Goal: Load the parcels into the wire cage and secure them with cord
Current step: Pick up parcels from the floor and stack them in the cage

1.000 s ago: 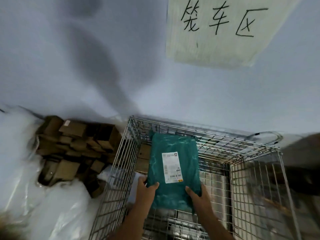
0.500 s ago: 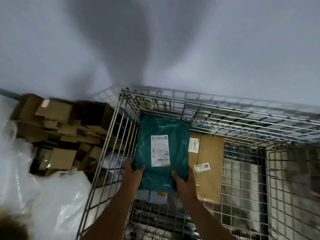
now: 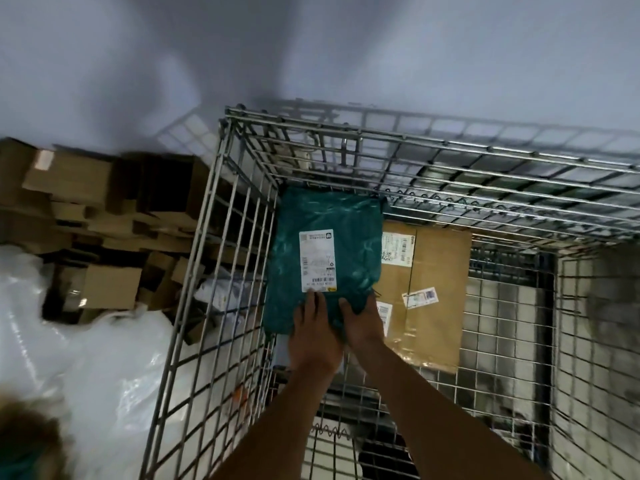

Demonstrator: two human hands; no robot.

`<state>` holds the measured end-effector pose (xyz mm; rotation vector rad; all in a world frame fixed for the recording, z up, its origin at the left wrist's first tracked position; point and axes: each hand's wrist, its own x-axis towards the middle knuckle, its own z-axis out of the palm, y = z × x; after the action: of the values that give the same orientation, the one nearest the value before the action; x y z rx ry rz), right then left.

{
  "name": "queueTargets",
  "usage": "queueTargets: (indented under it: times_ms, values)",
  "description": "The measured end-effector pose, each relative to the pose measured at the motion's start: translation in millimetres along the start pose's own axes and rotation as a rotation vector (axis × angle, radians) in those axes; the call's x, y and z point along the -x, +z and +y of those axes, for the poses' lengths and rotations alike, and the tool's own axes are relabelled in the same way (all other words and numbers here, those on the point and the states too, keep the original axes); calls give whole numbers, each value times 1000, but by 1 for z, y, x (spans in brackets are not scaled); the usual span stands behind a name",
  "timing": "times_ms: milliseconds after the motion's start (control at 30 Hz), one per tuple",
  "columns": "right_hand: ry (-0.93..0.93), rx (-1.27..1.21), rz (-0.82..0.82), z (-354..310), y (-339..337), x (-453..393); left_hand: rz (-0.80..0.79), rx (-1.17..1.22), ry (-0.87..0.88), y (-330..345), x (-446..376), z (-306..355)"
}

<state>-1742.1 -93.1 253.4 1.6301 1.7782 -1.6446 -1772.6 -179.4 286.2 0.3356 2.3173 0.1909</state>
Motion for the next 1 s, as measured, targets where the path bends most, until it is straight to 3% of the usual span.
queueTargets:
  times_ms: [267, 433, 567, 733, 833, 1000]
  values:
    - [67, -32, -110, -5, -15, 0, -64, 2, -18, -9, -6, -12]
    - [28, 259, -47, -85, -56, 49, 56, 23, 37, -97, 24, 4]
    - [-228, 480, -85, -224, -100, 113, 284, -5, 180, -244, 61, 33]
    - [-594, 548, 46, -394, -136, 243, 492, 10, 301, -427, 141, 53]
    - [-859, 592, 134, -457, -140, 316, 570, -14, 313, -508, 184, 41]
    - [-1059, 760, 208, -526, -119, 405, 678, 15, 281, -600, 249, -15]
